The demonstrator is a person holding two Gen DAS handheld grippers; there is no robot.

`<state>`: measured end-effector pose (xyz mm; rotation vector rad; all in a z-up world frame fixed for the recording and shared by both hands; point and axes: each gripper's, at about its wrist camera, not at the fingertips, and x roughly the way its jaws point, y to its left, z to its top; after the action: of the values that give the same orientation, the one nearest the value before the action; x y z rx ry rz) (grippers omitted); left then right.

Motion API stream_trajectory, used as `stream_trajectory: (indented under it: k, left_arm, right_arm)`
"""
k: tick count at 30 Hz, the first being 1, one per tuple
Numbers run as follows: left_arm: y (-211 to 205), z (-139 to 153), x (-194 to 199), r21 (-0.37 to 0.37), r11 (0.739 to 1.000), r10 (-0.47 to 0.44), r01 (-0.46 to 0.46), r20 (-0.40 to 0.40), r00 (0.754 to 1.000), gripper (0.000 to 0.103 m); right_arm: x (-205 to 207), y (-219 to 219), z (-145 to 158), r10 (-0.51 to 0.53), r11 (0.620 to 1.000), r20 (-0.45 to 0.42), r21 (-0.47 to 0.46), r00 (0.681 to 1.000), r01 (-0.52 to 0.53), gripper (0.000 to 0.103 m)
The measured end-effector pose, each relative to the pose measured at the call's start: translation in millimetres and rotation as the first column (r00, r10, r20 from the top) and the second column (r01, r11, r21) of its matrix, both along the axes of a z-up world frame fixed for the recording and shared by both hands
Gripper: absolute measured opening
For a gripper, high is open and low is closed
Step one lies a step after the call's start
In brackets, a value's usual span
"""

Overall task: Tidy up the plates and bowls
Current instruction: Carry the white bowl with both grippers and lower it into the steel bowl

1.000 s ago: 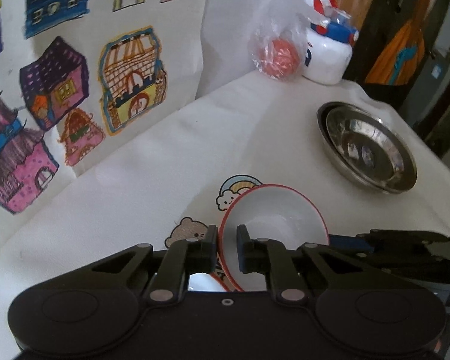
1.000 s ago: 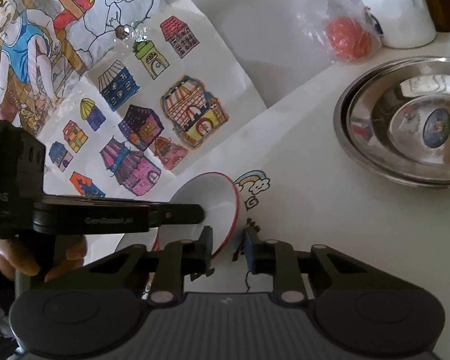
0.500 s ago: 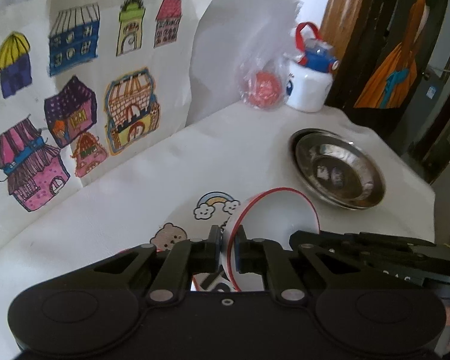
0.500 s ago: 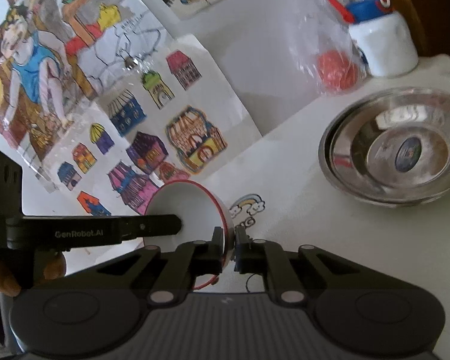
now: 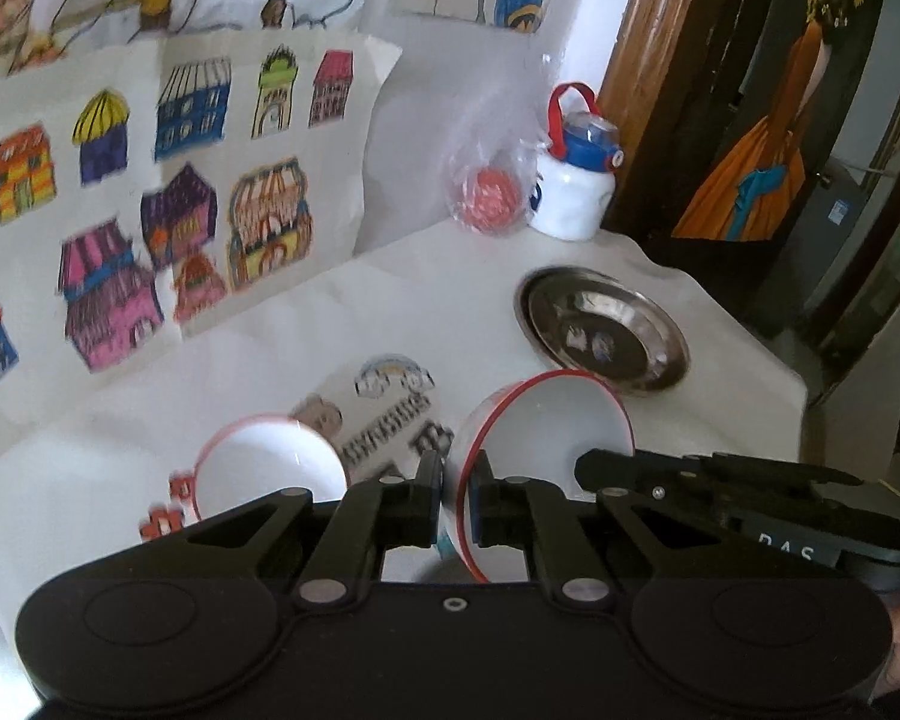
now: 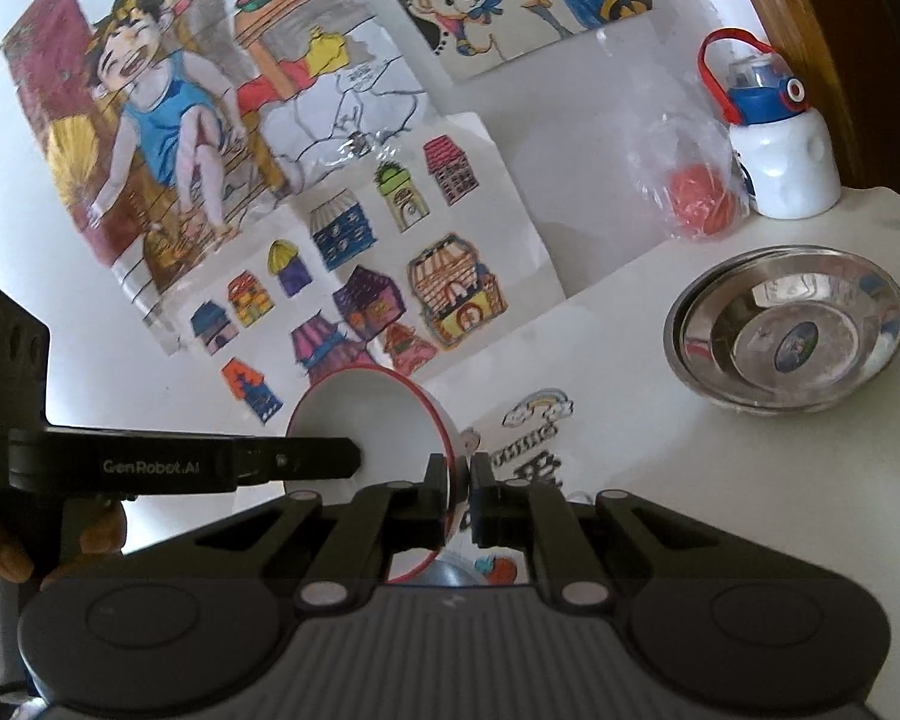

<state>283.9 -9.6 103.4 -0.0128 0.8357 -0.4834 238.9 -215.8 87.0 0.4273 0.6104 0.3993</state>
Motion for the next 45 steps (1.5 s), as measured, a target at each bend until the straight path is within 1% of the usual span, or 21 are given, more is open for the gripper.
stream_trajectory:
  k: [3, 9, 16, 20, 25, 33, 37, 45]
  left_arm:
    - [4.8, -6.2, -12.2, -0.013, 1.000, -0.001, 0.001, -0.040, 0.999, 0.009]
    - [10.3, -17.2, -33.0, -0.018, 1.000, 0.003, -0.005, -0.096, 0.995, 0.009]
    - [12.2, -31.5, -41.1, 0.012, 1.000, 0.016, -0.014, -0.175, 0.984, 0.009]
    - [11.0, -36.9, -42.3, 0.031, 0.999, 0.022, -0.016, -0.208, 0.978, 0.009]
    - [8.6, -42.3, -41.2, 0.060, 0.998, 0.032, -0.018, -0.239, 0.970, 0.009]
    - [7.7, -51.7, -33.8, 0.079, 0.996, 0.049, -0.028, -0.284, 0.958, 0.009]
    - [6.2, -55.4, -30.7, 0.084, 0.996, 0.051, -0.027, -0.299, 0.953, 0.009]
    - [6.0, -56.0, -25.3, 0.070, 0.997, 0.039, -0.019, -0.303, 0.952, 0.012]
  right_arm:
    - [-14.5, 3.2, 1.4, 0.015, 1.000, -0.001, -0.019, 1.000, -0.015, 0.009]
    - [-36.7, 13.7, 1.6, 0.043, 0.996, -0.016, -0.082, 0.999, -0.044, 0.009]
    - [-46.4, 24.7, -3.6, 0.082, 0.984, -0.064, -0.154, 0.995, -0.091, 0.009]
    - [-47.2, 28.6, -7.9, 0.092, 0.978, -0.089, -0.178, 0.992, -0.107, 0.009]
    - [-44.8, 31.2, -14.1, 0.106, 0.974, -0.120, -0.190, 0.987, -0.128, 0.009]
    - [-38.1, 33.2, -21.6, 0.118, 0.970, -0.151, -0.193, 0.981, -0.147, 0.009]
    - [-34.4, 34.6, -25.3, 0.122, 0.968, -0.167, -0.200, 0.978, -0.155, 0.010]
    - [-29.1, 32.4, -26.5, 0.120, 0.970, -0.168, -0.189, 0.978, -0.152, 0.013]
